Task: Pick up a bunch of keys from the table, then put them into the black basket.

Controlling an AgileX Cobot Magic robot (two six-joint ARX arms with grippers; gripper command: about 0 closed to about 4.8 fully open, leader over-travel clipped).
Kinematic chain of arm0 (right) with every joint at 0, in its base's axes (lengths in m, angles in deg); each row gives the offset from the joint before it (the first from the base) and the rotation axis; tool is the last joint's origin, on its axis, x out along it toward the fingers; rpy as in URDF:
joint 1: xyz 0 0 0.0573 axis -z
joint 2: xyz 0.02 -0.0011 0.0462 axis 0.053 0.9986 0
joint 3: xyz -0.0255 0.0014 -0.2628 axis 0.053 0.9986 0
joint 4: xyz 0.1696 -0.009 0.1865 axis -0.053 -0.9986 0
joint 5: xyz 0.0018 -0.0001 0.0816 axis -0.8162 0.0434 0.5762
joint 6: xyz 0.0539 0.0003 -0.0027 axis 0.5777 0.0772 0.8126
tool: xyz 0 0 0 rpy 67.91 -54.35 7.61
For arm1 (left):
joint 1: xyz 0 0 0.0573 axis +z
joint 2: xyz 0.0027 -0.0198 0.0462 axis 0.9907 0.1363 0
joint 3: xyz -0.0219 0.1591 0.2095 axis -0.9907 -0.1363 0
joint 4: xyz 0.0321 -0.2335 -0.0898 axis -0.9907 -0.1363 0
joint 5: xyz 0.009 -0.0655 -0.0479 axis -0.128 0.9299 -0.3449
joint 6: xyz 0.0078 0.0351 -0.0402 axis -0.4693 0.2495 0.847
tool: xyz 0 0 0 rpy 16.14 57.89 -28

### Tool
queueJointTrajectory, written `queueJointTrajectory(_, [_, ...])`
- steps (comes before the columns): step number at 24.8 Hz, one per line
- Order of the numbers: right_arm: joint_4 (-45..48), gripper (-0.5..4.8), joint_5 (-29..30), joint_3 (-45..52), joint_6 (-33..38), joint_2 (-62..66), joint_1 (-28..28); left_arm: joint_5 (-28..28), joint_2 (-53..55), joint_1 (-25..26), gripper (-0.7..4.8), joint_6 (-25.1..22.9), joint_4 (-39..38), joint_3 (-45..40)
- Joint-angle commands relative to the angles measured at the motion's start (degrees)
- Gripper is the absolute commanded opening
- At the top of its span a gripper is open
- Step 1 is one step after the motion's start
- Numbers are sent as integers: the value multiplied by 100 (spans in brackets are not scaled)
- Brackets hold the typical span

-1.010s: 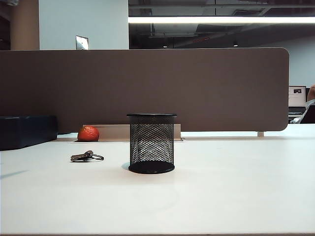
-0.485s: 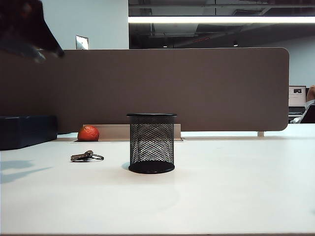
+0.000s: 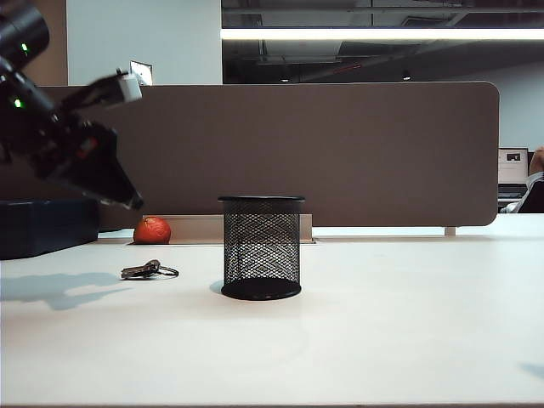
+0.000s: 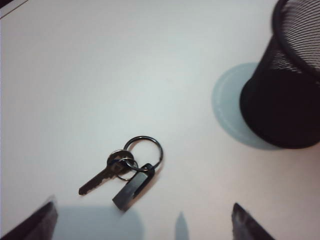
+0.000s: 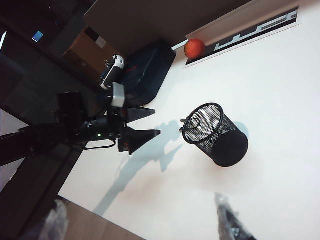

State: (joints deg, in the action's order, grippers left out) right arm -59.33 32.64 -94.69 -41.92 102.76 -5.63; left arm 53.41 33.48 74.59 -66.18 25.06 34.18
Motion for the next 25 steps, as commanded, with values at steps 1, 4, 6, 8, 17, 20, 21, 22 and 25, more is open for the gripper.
queueJointTrajectory(1, [74,390,33,-35,7,66,-4,-26,260,-2,479,-26,424,20])
queueJointTrajectory(4, [68,390,85,-35,28,146,-4,-127,605,0,479,-26,490,96])
queueJointTrajectory(6, [68,390,118,-35,28,214,-4,-129,837,0,479,-120,509,208])
queueJointTrajectory(8, [68,390,118,-35,28,258,-4,-151,1060,-24,479,-151,507,389])
queueJointTrajectory(17, [68,390,116,-35,31,299,-4,-212,1714,-31,479,-133,-111,1200])
queueJointTrajectory(20, [68,390,111,-35,28,299,-4,-214,1727,-31,479,-254,-387,1196])
queueJointTrajectory(21, [70,390,92,-33,26,299,-4,-214,1740,-31,479,-420,-442,1196])
queueJointTrajectory(22, [68,390,92,-35,26,299,-4,-216,1749,-31,479,-450,-439,1196])
queueJointTrajectory(25, [68,390,94,-35,26,323,-4,-216,1814,-31,479,-525,-345,1198])
